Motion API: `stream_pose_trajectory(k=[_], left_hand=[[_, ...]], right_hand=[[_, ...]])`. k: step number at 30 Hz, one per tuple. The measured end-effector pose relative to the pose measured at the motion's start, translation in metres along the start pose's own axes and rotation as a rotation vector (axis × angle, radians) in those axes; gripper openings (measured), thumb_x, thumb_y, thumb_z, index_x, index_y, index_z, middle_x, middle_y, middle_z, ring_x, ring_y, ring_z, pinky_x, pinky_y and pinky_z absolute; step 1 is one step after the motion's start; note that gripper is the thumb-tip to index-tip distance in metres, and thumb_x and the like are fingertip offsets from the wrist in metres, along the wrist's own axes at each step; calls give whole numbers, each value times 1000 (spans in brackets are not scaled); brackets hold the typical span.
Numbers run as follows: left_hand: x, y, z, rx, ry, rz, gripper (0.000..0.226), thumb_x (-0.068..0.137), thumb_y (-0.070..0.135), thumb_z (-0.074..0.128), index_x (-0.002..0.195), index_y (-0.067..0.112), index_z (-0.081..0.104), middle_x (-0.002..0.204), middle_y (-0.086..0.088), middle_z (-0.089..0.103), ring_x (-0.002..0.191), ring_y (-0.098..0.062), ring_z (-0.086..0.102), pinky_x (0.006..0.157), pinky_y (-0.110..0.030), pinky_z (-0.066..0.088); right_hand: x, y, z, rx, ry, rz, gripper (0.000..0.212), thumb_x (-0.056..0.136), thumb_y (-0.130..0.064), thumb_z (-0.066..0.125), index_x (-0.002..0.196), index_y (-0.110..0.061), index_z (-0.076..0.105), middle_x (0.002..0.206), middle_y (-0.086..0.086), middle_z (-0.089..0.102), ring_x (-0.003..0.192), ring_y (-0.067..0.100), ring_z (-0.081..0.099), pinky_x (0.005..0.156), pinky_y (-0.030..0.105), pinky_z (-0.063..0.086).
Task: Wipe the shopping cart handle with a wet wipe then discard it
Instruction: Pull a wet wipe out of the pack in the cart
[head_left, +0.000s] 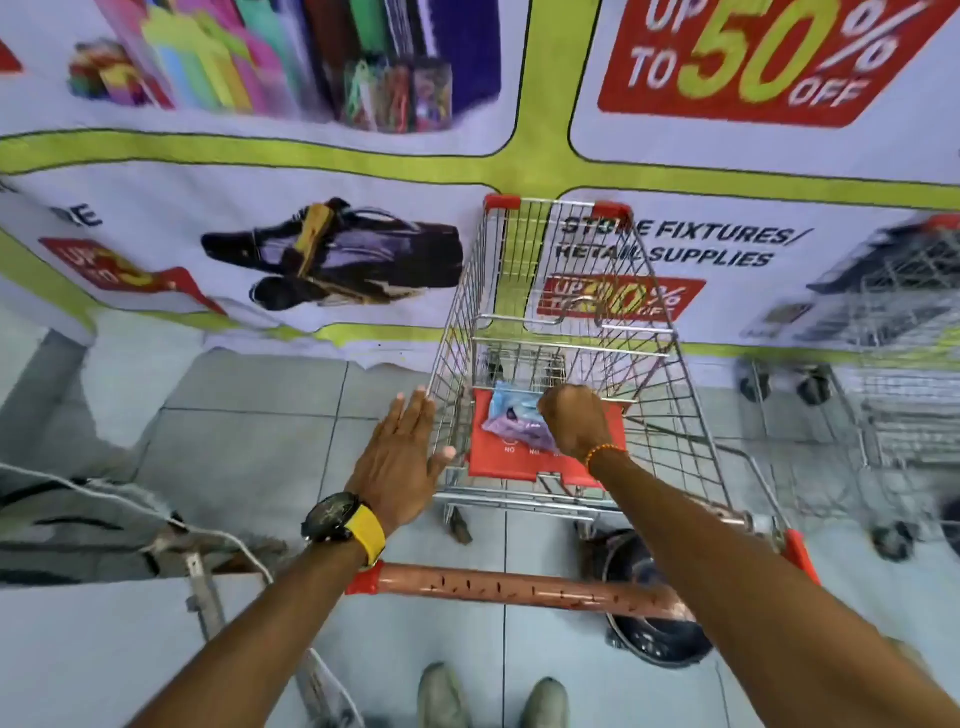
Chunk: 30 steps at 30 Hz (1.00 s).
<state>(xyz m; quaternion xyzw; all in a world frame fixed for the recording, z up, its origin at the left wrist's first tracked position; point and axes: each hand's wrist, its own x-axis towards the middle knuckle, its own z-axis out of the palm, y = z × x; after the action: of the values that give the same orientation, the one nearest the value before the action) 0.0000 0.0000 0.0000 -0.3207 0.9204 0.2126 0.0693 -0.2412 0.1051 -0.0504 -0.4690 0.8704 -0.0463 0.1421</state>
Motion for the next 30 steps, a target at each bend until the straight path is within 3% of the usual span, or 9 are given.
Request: stream_pose_trajectory(k=[6, 10, 16, 23, 27, 30], left_hand=[[2, -5, 8, 14, 70, 16, 69, 99, 46, 31, 153, 11, 6, 163, -5, -5, 149, -24, -9, 121, -34, 3], [1, -5, 8, 3, 66, 12, 69, 99, 48, 27, 153, 13, 2, 163, -4, -6, 149, -23, -12, 122, -36, 7], [-3, 1, 8, -31, 66, -3, 69, 99, 48, 30, 153, 15, 1, 163, -2, -4, 149, -24, -12, 120, -41, 19], [-5, 2, 8, -23, 50, -7, 72, 98, 50, 27, 153, 16, -2, 163, -2, -5, 149, -26, -13, 121, -40, 13], [-4, 3, 8, -26, 56, -10, 72, 97, 51, 28, 153, 18, -3, 163, 0, -5, 149, -26, -14, 119, -37, 11], [-5, 4, 8, -17, 57, -10, 73, 96, 52, 27, 153, 16, -3, 164, -1, -4, 149, -26, -13, 118, -35, 9]], right_hand=[[31, -7, 25, -22, -30, 15, 15, 94, -4, 56, 95, -7, 71, 92, 17, 72, 89, 34, 69, 81, 42, 60], [31, -8, 36, -121, -111, -12, 18, 97, -15, 61, 104, 0, 69, 102, 23, 68, 100, 38, 66, 84, 43, 55], [34, -3, 41, -155, -141, -100, 17, 96, -14, 57, 95, 0, 67, 97, 22, 70, 94, 40, 68, 78, 46, 58], [28, 8, 38, -110, -143, -250, 27, 96, -17, 49, 117, 0, 53, 114, 20, 60, 99, 38, 59, 80, 48, 53], [22, 18, 35, 6, -135, -274, 19, 90, -10, 50, 108, -2, 51, 95, 17, 58, 80, 33, 57, 69, 44, 50], [20, 25, 33, 137, -135, -185, 16, 85, 0, 56, 100, -5, 52, 85, 14, 62, 73, 31, 57, 63, 37, 45]])
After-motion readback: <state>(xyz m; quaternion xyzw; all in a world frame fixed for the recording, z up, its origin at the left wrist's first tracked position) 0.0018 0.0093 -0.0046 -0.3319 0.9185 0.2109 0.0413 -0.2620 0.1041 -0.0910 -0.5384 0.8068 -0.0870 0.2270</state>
